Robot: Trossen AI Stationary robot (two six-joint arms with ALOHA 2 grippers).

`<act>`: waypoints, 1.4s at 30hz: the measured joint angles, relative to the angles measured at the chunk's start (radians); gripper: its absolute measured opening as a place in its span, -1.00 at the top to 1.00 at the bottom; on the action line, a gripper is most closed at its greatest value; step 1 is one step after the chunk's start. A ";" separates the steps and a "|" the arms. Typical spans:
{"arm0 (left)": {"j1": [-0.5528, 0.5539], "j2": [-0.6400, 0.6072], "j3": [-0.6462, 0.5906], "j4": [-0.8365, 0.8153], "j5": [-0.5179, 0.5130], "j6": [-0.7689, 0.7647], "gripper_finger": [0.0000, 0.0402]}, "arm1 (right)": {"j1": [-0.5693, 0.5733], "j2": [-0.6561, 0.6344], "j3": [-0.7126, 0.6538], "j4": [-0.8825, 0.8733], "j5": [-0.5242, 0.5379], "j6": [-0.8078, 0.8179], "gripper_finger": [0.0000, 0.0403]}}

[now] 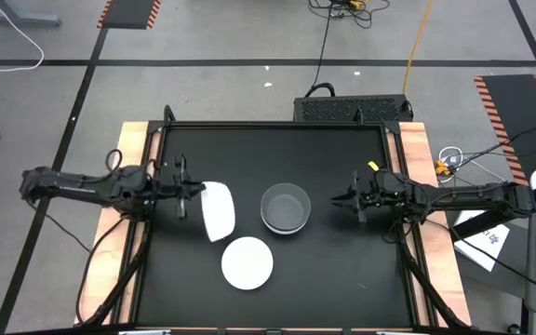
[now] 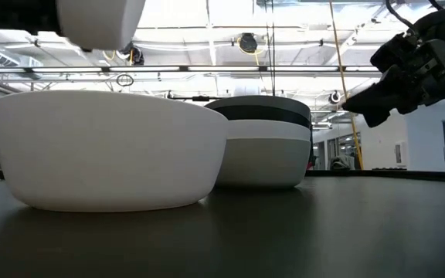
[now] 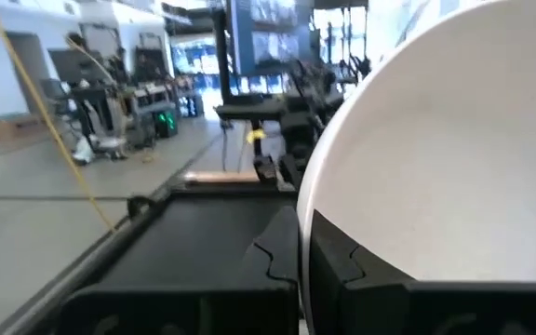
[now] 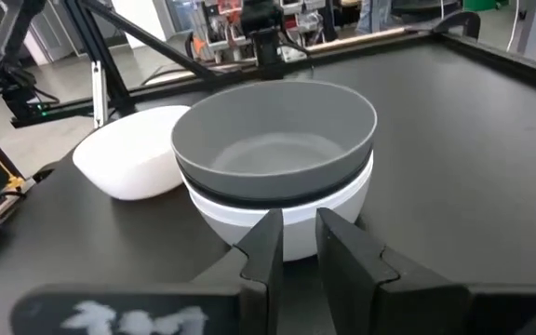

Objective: Nest bowls inside each other
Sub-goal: Stack the left white bowl on the dark gray bowl

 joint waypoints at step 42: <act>0.437 1.436 1.414 -1.008 0.620 0.105 0.99 | 0.000 0.000 0.000 -0.042 0.004 -0.001 0.70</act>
